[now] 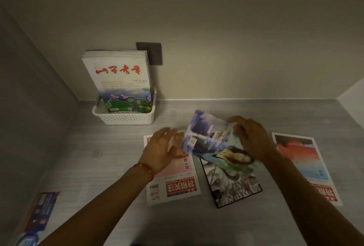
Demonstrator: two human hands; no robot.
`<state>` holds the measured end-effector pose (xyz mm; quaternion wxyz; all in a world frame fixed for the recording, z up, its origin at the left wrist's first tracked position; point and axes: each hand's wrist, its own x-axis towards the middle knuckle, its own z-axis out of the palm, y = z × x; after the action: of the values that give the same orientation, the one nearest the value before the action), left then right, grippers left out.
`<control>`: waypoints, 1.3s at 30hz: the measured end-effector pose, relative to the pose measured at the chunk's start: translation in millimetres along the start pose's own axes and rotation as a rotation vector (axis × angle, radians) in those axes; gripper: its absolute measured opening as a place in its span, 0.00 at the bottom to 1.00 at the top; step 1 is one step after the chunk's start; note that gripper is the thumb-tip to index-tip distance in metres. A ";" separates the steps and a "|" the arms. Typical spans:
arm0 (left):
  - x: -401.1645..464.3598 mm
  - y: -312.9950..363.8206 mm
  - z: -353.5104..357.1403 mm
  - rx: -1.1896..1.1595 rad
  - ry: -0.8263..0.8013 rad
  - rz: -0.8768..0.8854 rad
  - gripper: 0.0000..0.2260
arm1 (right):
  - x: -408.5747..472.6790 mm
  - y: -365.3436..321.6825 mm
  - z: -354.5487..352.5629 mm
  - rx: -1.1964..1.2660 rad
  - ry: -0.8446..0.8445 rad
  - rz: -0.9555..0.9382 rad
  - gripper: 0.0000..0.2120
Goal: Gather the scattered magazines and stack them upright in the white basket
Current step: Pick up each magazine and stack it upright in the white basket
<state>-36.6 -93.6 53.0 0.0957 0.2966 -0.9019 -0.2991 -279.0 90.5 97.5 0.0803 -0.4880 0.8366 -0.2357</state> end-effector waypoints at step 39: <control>96.9 -206.2 -219.5 -0.602 0.565 -0.153 0.04 | 211.0 -255.6 114.5 0.290 0.251 -0.028 0.07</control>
<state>60.7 -390.0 105.8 0.3992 0.3917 -0.6881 -0.4623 -146.0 -231.4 138.2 0.0412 -0.4499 0.7904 -0.4138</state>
